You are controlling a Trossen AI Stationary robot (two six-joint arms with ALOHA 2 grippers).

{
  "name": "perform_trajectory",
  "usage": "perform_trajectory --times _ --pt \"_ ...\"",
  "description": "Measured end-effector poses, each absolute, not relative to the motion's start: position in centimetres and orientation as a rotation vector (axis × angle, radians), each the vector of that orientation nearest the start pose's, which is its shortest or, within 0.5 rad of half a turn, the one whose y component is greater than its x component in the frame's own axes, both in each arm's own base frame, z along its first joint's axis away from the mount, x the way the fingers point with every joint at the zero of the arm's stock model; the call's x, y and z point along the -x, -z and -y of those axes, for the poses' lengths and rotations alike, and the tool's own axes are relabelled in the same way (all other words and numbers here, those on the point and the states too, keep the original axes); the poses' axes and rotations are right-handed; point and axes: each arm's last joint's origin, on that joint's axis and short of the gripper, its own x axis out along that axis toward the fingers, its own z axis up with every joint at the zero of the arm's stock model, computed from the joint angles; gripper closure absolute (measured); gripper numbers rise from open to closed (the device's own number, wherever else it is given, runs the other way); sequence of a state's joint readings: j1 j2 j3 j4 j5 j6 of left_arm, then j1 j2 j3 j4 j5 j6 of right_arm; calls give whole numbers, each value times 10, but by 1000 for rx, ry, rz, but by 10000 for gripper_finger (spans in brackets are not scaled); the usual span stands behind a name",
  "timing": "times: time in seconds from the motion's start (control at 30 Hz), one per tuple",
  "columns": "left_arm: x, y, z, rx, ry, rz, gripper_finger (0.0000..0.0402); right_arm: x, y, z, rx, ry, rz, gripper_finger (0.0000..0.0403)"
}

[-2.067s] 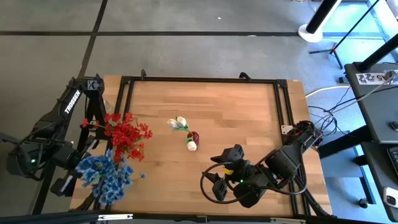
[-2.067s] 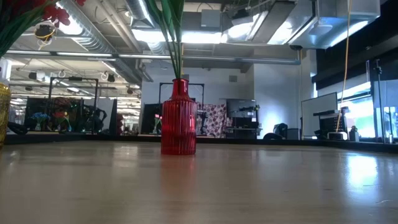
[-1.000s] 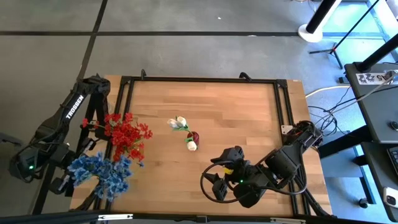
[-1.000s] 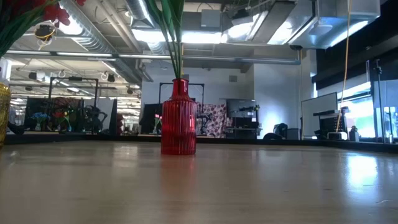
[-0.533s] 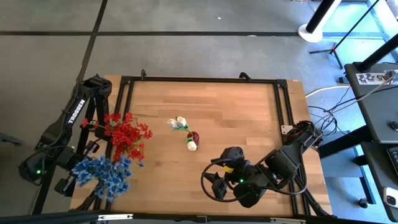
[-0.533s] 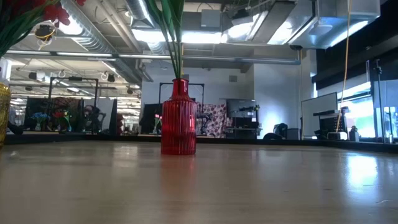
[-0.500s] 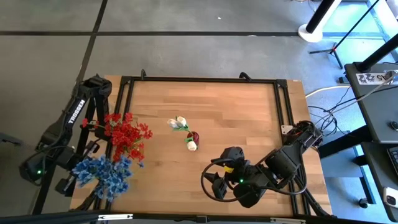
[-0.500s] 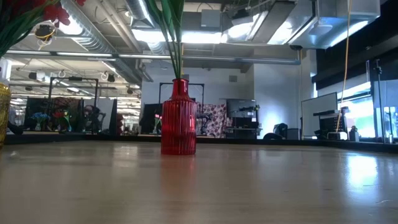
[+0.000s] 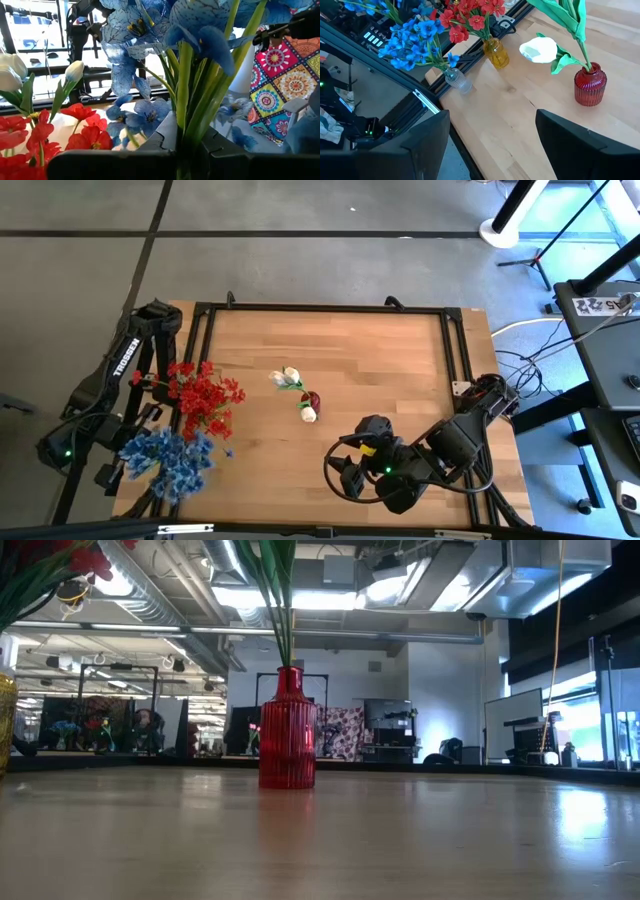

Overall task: Sort flowers into vase by color
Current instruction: Put the blue flowers into the transparent vase

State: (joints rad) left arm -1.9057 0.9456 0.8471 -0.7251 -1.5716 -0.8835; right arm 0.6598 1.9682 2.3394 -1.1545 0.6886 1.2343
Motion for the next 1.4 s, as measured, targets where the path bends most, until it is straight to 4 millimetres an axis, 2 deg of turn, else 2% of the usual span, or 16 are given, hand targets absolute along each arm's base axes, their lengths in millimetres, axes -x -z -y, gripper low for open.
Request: perform_trajectory --times 0.13,0.33,0.7,1.07,1.4 --pt "25 -298 163 72 325 -11 390 -321 -428 -226 -705 382 -489 107" --pt "21 -279 165 112 300 -17 390 -324 -427 -221 -700 401 -494 107" --pt "26 -278 166 148 345 -52 390 -328 -426 -213 -698 407 -524 107" --pt "33 -274 168 262 450 -208 343 -328 -424 -212 -684 415 -538 107" --pt "34 -272 169 379 484 -340 319 -327 -424 -212 -684 414 -539 107"
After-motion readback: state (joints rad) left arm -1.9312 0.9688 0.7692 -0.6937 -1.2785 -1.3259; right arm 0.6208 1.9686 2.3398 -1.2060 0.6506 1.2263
